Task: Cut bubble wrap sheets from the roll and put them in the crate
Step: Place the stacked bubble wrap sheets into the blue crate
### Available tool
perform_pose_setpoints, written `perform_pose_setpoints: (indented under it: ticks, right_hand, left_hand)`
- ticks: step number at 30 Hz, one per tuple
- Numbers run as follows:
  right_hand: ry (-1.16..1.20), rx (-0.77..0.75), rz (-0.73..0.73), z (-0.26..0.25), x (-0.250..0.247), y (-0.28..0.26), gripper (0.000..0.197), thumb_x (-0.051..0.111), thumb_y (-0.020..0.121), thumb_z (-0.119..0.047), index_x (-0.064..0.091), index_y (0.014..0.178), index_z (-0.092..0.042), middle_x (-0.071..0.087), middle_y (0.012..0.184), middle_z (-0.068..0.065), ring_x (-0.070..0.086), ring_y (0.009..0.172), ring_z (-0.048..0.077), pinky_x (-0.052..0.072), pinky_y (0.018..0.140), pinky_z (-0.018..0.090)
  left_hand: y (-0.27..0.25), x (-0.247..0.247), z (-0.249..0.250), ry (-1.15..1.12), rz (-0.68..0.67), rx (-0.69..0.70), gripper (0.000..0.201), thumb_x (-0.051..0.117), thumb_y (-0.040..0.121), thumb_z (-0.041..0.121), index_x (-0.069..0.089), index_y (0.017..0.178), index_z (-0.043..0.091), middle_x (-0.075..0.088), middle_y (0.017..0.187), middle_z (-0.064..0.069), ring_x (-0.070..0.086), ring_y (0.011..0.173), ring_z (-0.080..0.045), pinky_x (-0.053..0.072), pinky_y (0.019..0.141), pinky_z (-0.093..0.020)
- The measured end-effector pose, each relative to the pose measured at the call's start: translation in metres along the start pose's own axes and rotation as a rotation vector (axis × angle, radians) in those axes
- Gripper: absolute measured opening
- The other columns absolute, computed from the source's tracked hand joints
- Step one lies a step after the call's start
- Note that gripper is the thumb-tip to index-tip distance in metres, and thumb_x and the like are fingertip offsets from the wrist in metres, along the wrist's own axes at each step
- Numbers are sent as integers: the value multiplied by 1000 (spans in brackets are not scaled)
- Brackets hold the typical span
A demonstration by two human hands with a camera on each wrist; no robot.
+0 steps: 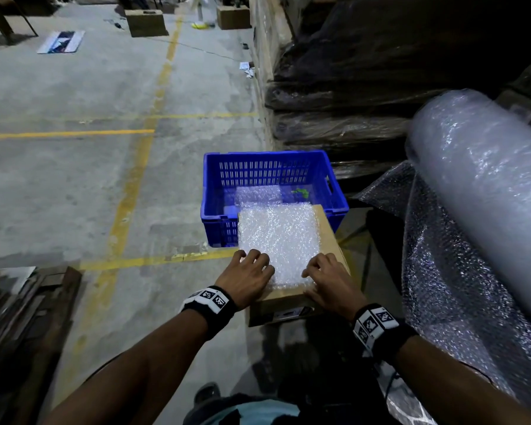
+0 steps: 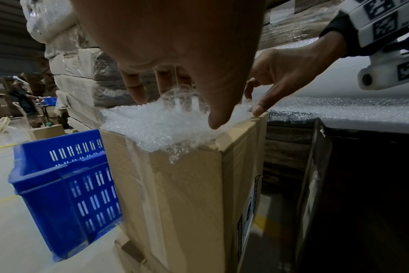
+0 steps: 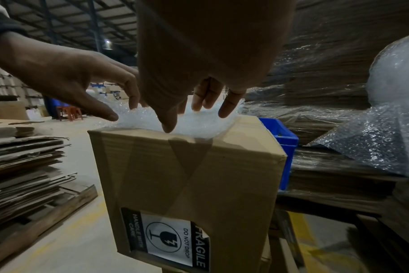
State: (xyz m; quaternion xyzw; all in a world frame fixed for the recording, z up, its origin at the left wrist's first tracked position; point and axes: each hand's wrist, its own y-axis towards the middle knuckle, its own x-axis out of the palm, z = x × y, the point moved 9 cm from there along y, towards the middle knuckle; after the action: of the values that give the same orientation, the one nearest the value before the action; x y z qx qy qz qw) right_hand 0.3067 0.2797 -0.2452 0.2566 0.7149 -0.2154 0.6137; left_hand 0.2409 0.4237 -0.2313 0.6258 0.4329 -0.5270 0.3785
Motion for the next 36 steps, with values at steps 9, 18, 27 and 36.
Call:
perform_pose_setpoints:
  ticks: [9, 18, 27, 36]
  right_hand:
    - [49, 0, 62, 2, -4, 9, 24, 73, 84, -33, 64, 102, -19, 56, 103, 3, 51, 97, 26, 51, 72, 41]
    - [182, -9, 115, 3, -30, 18, 29, 47, 89, -34, 67, 92, -13, 61, 94, 8, 57, 90, 32, 52, 72, 47]
    - [193, 48, 159, 21, -52, 33, 12, 61, 88, -23, 69, 92, -14, 63, 94, 7, 56, 92, 31, 50, 80, 42]
    - [211, 88, 339, 56, -150, 95, 5, 72, 84, -12, 72, 89, -12, 72, 88, 9, 62, 82, 31, 49, 76, 39]
  left_hand:
    - [6, 0, -3, -24, -9, -16, 35, 70, 81, 36, 60, 104, 13, 61, 102, -10, 59, 93, -32, 47, 81, -49]
    - [25, -21, -4, -46, 83, -17, 29, 80, 75, 37, 64, 86, 15, 63, 82, -6, 60, 79, -30, 48, 73, -44]
    - [29, -36, -39, -35, 118, -117, 17, 79, 76, 17, 65, 87, 15, 61, 83, -5, 56, 78, -28, 44, 67, -41]
    - [74, -126, -130, -193, 298, -349, 15, 61, 95, 25, 72, 93, 15, 62, 96, -9, 53, 96, -34, 31, 71, -40]
